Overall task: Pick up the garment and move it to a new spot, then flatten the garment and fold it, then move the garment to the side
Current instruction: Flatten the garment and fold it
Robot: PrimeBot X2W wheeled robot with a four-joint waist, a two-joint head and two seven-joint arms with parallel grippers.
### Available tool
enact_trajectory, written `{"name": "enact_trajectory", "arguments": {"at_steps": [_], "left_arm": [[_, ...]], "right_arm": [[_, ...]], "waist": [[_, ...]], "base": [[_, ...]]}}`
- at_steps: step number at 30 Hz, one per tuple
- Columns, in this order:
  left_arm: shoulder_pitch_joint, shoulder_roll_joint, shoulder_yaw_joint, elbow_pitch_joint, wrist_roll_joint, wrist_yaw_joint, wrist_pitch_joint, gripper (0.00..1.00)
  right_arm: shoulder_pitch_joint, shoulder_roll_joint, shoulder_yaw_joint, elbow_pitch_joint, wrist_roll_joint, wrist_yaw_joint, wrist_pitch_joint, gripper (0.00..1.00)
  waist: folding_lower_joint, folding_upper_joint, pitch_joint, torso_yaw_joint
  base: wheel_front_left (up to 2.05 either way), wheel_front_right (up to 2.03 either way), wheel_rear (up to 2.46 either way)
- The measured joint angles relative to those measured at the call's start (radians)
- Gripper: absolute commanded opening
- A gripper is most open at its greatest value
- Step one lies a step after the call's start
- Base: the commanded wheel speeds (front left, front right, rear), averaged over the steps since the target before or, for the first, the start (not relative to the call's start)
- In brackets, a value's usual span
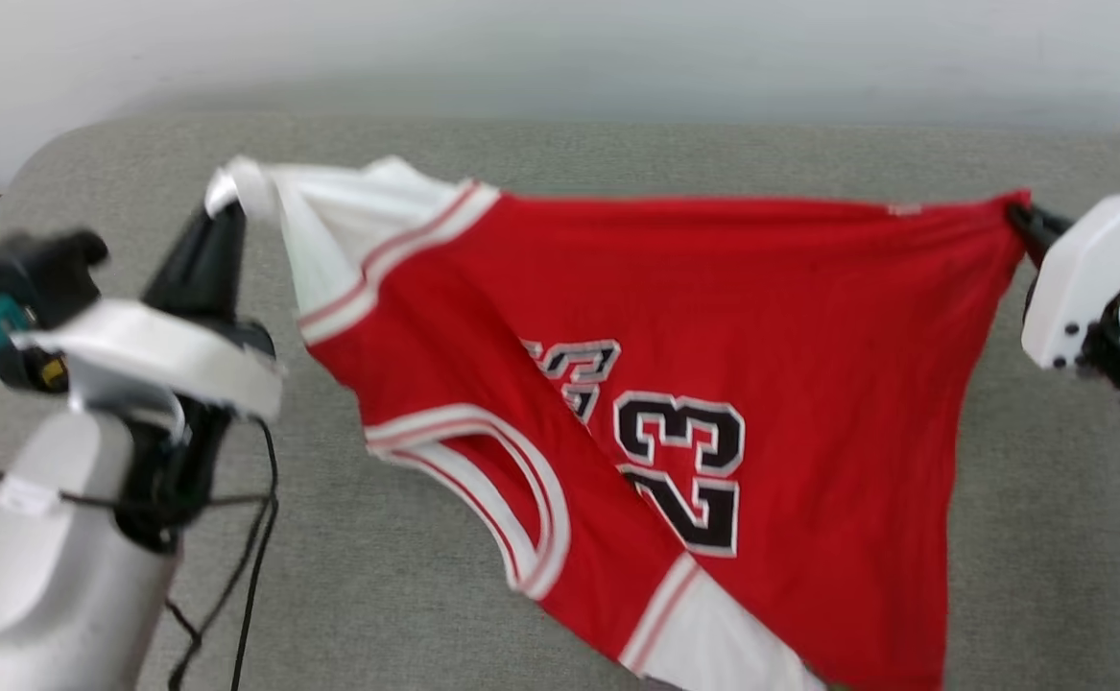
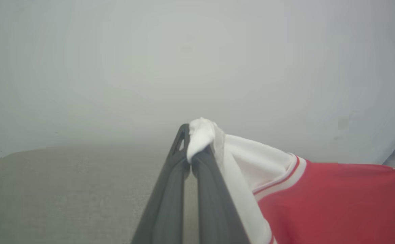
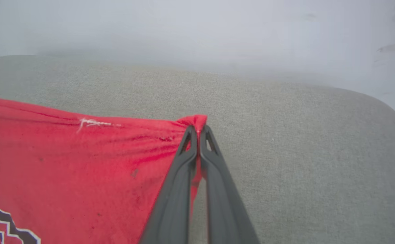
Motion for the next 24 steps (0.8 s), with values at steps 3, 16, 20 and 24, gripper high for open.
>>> {"name": "enact_trajectory", "arguments": {"at_steps": [3, 16, 20, 24], "left_arm": [[-0.100, 0.000, 0.010, 0.040, -0.004, -0.008, 0.015, 0.00], [-0.628, -0.013, 0.030, 0.274, 0.023, -0.055, 0.028, 0.00], [-0.777, -0.003, 0.035, 0.336, 0.042, -0.067, 0.017, 0.00], [-0.888, 0.000, 0.031, 0.395, 0.056, -0.083, 0.004, 0.00]], "right_arm": [[-0.064, 0.008, -0.003, 0.022, -0.029, 0.000, -0.043, 0.00], [-0.471, 0.042, -0.089, 0.115, -0.183, 0.000, -0.212, 0.00], [-0.592, 0.048, -0.105, 0.141, -0.224, 0.001, -0.251, 0.00], [-0.680, 0.052, -0.117, 0.167, -0.244, 0.001, -0.289, 0.00]], "waist": [[-0.0001, 0.0000, 0.003, -0.015], [0.0000, 0.0000, 0.147, -0.032], [0.0001, 0.0000, 0.212, -0.037], [0.0001, -0.0001, 0.276, -0.041]], "base": [[0.00, 0.00, 0.00], [0.00, 0.00, 0.00], [0.00, 0.00, 0.00], [0.00, 0.00, 0.00]]}}
